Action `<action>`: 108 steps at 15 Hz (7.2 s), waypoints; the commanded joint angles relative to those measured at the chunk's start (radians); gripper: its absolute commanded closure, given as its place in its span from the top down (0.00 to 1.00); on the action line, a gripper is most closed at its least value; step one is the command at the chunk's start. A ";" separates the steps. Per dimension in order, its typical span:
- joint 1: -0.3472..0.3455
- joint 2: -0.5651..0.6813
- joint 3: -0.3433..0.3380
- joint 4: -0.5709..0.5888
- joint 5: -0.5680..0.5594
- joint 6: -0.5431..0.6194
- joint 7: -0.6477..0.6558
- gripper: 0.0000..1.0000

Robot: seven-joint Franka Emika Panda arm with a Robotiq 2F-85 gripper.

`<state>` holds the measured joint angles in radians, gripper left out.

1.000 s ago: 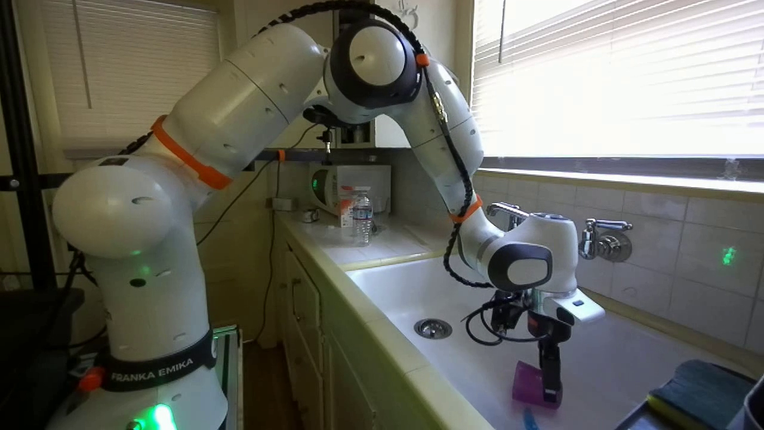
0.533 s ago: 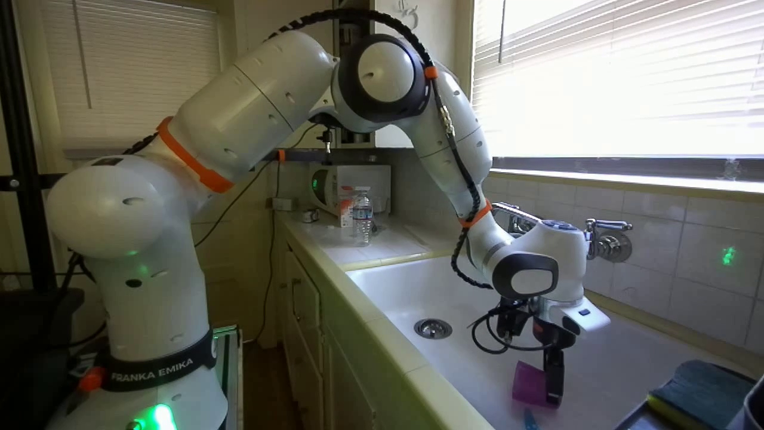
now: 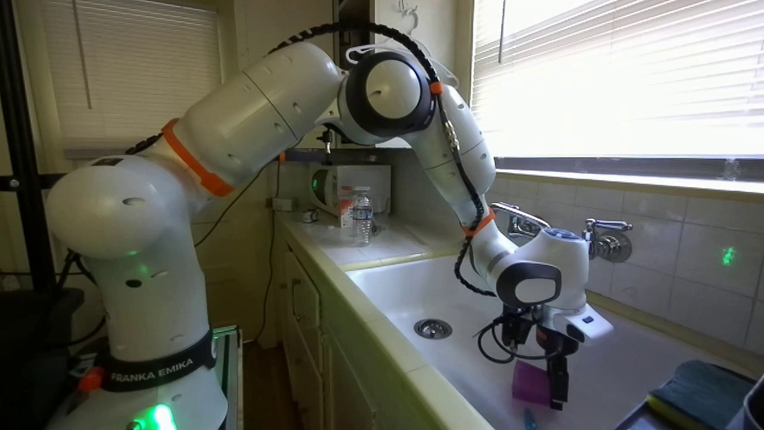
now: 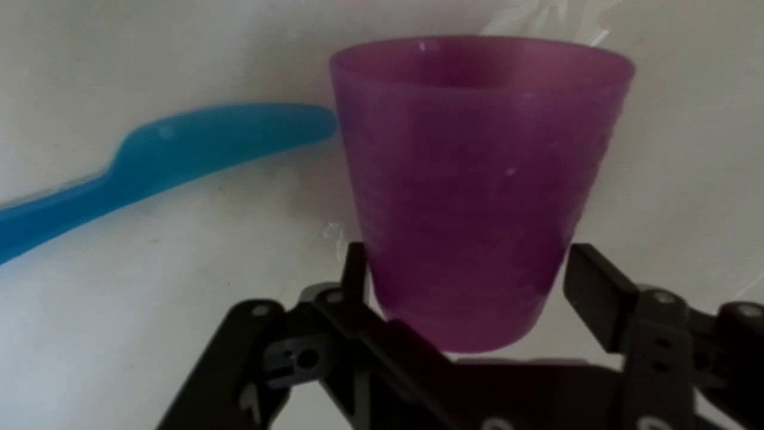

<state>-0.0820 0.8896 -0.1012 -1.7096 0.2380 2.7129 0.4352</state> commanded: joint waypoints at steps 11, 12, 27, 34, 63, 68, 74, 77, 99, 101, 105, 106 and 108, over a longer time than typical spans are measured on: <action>0.200 -0.022 -0.236 -0.045 -0.087 0.057 0.148 0.40; 0.236 -0.021 -0.274 -0.058 -0.108 0.084 0.175 0.40; 0.584 0.164 -0.643 -0.184 -0.021 0.436 0.520 0.40; 0.708 0.287 -0.758 -0.177 0.093 0.408 0.651 0.40; 0.778 0.611 -0.960 0.059 -0.120 -0.001 1.221 0.40; 0.770 0.636 -0.970 0.103 -0.184 -0.042 1.283 0.40; 0.773 0.610 -0.968 0.094 -0.298 -0.051 1.359 0.97; 0.772 0.610 -0.968 0.101 -0.312 -0.063 1.376 1.00; 0.800 0.407 -0.929 -0.024 -0.305 -0.046 1.310 1.00; 0.792 0.364 -0.912 -0.044 -0.309 -0.041 1.274 1.00; 0.784 0.288 -0.888 -0.082 -0.315 -0.040 1.194 1.00; 0.782 0.273 -0.881 -0.090 -0.318 -0.043 1.173 1.00; 0.776 0.232 -0.865 -0.110 -0.327 -0.050 1.116 1.00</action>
<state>0.7048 1.2184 -1.0092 -1.7636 -0.0473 2.6728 1.6173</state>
